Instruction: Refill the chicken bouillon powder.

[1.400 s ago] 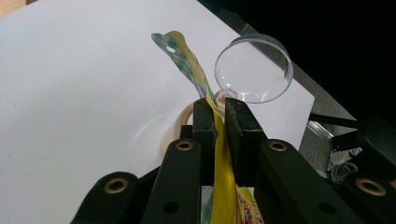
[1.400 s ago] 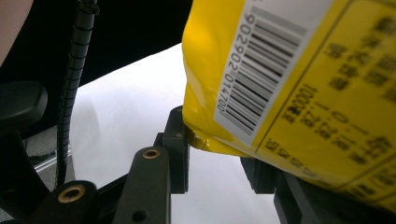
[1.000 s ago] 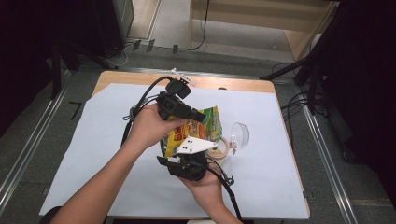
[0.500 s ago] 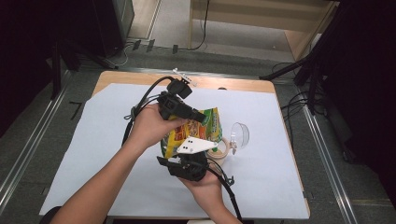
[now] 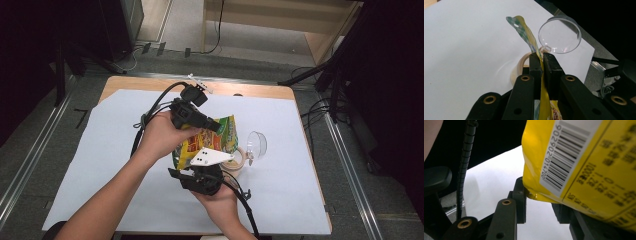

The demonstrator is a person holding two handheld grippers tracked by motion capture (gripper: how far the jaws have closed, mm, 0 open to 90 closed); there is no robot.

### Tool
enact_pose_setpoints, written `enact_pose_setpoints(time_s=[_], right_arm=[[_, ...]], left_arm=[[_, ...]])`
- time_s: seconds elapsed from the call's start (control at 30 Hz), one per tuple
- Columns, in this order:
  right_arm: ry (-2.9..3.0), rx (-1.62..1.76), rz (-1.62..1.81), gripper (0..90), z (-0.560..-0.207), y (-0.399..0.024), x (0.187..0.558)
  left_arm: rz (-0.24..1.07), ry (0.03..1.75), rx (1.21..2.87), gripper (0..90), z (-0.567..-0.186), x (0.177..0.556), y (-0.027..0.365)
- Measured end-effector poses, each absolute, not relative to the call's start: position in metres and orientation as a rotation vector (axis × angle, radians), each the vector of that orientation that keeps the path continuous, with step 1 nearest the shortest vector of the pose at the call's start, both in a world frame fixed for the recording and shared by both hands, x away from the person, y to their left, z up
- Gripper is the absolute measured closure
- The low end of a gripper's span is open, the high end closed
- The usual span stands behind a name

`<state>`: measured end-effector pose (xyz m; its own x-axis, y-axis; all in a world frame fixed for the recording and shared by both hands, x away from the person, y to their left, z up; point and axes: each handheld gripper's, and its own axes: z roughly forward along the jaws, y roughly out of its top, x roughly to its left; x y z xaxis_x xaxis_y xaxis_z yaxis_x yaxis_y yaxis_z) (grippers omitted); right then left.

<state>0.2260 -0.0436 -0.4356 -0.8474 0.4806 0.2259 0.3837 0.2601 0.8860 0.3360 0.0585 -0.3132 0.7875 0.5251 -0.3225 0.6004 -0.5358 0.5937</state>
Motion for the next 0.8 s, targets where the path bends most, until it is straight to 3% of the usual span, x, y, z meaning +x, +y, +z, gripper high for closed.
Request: enact_pose_setpoints(time_s=[0.8], right_arm=[[2.418,0.830,1.644,68.6,-0.4340,-0.0429,0.2256]], left_arm=[[-0.144,0.835,2.244,85.5,-0.3142,0.3374,0.0599]])
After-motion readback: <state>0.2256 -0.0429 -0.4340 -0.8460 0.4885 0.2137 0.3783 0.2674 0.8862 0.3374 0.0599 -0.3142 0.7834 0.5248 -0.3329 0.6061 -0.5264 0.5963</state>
